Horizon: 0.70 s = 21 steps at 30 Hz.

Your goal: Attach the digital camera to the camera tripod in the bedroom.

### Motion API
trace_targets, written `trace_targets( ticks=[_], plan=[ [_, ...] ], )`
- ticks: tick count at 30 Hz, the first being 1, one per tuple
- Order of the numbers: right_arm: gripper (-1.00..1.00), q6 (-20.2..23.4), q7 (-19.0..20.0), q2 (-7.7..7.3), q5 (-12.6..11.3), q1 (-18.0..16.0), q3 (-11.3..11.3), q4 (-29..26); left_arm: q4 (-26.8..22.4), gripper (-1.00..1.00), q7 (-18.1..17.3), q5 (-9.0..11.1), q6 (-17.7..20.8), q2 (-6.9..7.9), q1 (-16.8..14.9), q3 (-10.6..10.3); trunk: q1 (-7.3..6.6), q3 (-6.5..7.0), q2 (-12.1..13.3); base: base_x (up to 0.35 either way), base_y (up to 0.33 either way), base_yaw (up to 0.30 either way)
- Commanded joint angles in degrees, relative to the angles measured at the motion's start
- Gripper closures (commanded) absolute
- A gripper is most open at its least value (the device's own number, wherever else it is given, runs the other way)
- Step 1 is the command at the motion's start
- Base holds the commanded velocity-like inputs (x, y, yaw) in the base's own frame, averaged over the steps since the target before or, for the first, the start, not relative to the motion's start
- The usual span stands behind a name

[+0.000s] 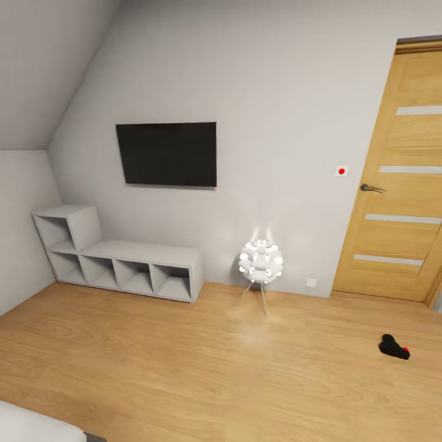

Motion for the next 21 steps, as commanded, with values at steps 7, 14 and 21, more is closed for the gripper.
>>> trace_targets(
  ticks=[7,14,21],
  plan=[
    [-1.00,-0.27,-0.10,0.00,0.50,-0.03,-0.07,0.09,-0.03,-1.00,0.07,0.30,-0.11,-0.03,0.01,0.13,0.01,-0.04,-0.02,0.034,0.036,-0.013],
    [-1.00,-0.27,-0.09,-0.02,0.51,-0.03,-0.07,0.09,-0.05,-1.00,0.09,0.36,-0.11,-0.05,0.01,0.15,0.01,-0.04,-0.02,0.004,0.004,-0.054],
    [-1.00,-0.27,-0.11,0.00,0.50,-0.03,-0.07,0.09,-0.05,-1.00,0.09,0.38,-0.11,-0.03,0.01,0.21,0.01,-0.04,-0.02,0.000,0.000,-0.251]
  ],
)
